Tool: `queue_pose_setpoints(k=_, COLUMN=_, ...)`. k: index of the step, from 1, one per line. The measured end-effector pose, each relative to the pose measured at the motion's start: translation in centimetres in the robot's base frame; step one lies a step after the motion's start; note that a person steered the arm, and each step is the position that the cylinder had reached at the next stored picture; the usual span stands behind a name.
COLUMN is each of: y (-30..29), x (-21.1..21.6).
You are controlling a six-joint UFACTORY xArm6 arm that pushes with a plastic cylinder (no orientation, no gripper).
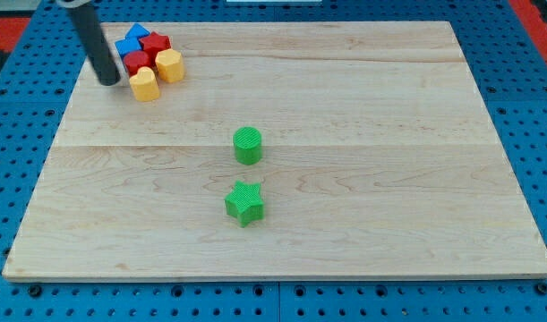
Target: Push red circle to the top center of the board
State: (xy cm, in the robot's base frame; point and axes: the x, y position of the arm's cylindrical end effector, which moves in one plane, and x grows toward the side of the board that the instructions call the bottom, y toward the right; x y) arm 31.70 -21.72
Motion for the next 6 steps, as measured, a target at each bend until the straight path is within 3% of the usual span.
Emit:
queue_pose_setpoints(k=2, y=2.7, x=-4.6)
queue_pose_setpoints(k=6, y=16.3, x=-8.2)
